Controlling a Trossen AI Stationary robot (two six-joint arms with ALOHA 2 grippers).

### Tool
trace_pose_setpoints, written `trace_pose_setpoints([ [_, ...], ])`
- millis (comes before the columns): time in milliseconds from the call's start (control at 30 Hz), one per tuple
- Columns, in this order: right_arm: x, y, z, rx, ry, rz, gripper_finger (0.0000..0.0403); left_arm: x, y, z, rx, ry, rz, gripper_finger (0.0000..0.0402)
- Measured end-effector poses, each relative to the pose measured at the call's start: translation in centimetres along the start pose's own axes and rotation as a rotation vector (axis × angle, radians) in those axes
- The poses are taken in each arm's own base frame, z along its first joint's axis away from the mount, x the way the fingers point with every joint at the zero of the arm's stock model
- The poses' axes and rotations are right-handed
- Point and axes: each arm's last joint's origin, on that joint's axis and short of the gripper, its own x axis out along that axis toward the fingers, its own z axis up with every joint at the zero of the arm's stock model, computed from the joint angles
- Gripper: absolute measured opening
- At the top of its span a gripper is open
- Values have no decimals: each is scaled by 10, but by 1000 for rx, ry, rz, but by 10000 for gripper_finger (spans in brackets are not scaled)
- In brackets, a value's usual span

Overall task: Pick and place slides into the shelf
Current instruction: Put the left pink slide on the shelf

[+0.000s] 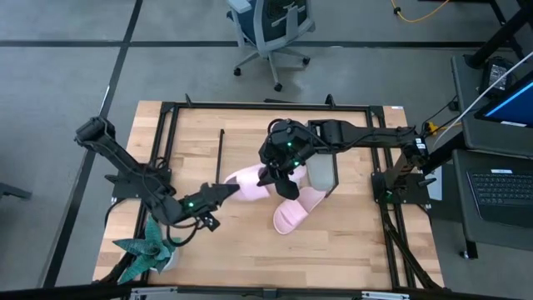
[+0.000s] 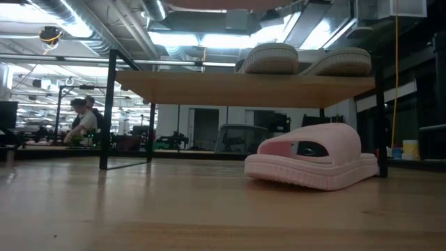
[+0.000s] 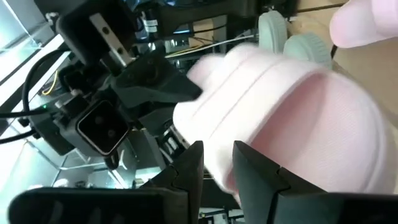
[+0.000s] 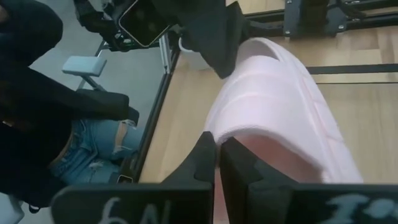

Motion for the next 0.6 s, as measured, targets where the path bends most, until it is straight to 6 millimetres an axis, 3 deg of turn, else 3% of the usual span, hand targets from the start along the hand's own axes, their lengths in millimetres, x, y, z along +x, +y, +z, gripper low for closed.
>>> trace_pose_setpoints([
  [600,0,1,2,-8,-14,32,10,-5,-7,5,100,-8,-24,80],
])
